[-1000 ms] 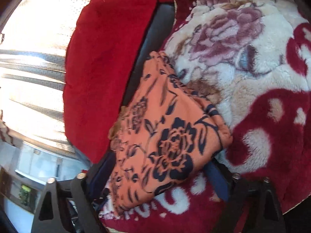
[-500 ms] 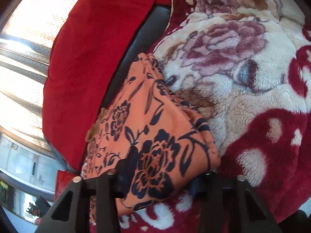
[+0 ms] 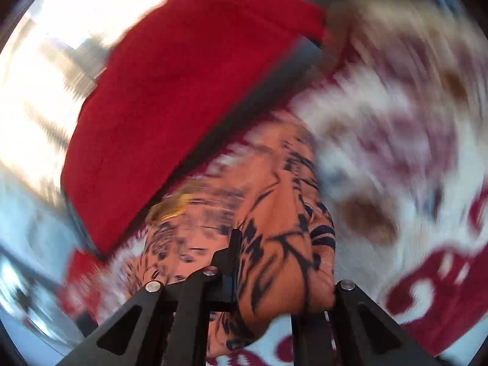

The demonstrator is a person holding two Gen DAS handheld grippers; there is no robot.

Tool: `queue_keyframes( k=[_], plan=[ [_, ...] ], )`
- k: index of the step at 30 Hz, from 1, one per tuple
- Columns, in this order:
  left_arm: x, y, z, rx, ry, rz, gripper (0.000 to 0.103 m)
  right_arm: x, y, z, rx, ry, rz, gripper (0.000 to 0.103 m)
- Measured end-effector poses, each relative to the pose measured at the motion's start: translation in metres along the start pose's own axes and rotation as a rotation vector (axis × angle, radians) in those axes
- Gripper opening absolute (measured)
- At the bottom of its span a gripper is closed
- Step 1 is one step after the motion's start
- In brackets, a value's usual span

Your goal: Fold small clothes

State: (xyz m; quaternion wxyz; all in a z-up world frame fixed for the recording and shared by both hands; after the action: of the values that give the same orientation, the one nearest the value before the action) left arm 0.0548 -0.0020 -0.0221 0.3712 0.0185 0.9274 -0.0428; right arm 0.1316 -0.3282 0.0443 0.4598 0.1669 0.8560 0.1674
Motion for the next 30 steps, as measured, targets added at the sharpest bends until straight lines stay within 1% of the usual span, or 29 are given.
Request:
queue_keyframes(
  k=[2, 4, 5, 7, 9, 10, 12, 14, 16, 18, 20, 21, 23, 26, 27, 28, 29, 30],
  plan=[
    [0.000, 0.000, 0.000, 0.005, -0.005, -0.002, 0.093, 0.003, 0.050, -0.009, 0.018, -0.034, -0.207, 0.011],
    [-0.002, 0.003, -0.002, 0.036, 0.005, -0.022, 0.093, 0.020, 0.084, -0.001, 0.027, -0.019, -0.367, 0.011],
    [-0.005, 0.010, -0.005, 0.067, 0.015, -0.063, 0.093, 0.036, 0.096, 0.010, 0.045, 0.005, -0.457, 0.011],
    [-0.011, 0.025, -0.012, 0.115, 0.014, -0.159, 0.093, 0.063, 0.104, 0.029, 0.062, 0.055, -0.546, 0.011],
    [-0.022, 0.044, -0.018, 0.155, -0.002, -0.261, 0.092, 0.081, 0.104, 0.037, 0.055, 0.082, -0.583, 0.011],
    [-0.029, 0.050, -0.020, 0.186, -0.010, -0.298, 0.092, 0.090, 0.108, 0.037, 0.055, 0.077, -0.619, 0.011],
    [-0.050, 0.054, -0.019, 0.284, -0.006, -0.338, 0.092, 0.099, 0.112, 0.038, 0.040, 0.076, -0.642, 0.011],
    [-0.069, 0.049, -0.012, 0.351, 0.001, -0.354, 0.092, 0.102, 0.117, 0.041, 0.035, 0.073, -0.653, 0.011],
    [-0.089, 0.038, 0.004, 0.426, 0.049, -0.374, 0.093, 0.102, 0.117, 0.039, 0.029, 0.070, -0.658, 0.011],
    [-0.106, 0.026, 0.016, 0.454, 0.068, -0.374, 0.092, 0.103, 0.119, 0.038, 0.032, 0.069, -0.691, 0.011],
    [-0.121, 0.008, 0.029, 0.519, 0.093, -0.365, 0.093, 0.106, 0.122, 0.036, 0.037, 0.069, -0.741, 0.011],
    [-0.127, 0.002, 0.035, 0.538, 0.111, -0.364, 0.093, 0.107, 0.122, 0.036, 0.039, 0.070, -0.758, 0.011],
    [-0.137, -0.007, 0.041, 0.573, 0.120, -0.355, 0.093, 0.109, 0.125, 0.037, 0.044, 0.070, -0.795, 0.011],
    [-0.147, -0.021, 0.043, 0.655, 0.126, -0.312, 0.093, 0.116, 0.132, 0.038, 0.062, 0.073, -0.856, 0.011],
    [-0.148, -0.027, 0.047, 0.701, 0.149, -0.289, 0.093, 0.117, 0.133, 0.038, 0.064, 0.073, -0.872, 0.011],
    [-0.149, -0.028, 0.052, 0.722, 0.168, -0.279, 0.093, 0.119, 0.135, 0.037, 0.062, 0.074, -0.879, 0.011],
    [-0.146, -0.030, 0.061, 0.724, 0.199, -0.276, 0.093, 0.119, 0.136, 0.037, 0.058, 0.077, -0.879, 0.011],
    [-0.143, -0.029, 0.065, 0.710, 0.215, -0.281, 0.093, 0.119, 0.136, 0.037, 0.057, 0.077, -0.877, 0.011]
  ],
)
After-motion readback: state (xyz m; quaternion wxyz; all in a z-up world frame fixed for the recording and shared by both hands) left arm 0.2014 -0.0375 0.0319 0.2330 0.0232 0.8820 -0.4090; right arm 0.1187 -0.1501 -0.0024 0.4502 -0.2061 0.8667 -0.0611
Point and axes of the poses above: each gripper's, at about its wrist camera, not at the fingertips, and z roughly the way its jaws point, y to its left, x to its underside, the point moved 3 cm from there along z, roughly the way its jaws point, and after that the axes turned 6 degrees about -y, right-handed, at the moved point
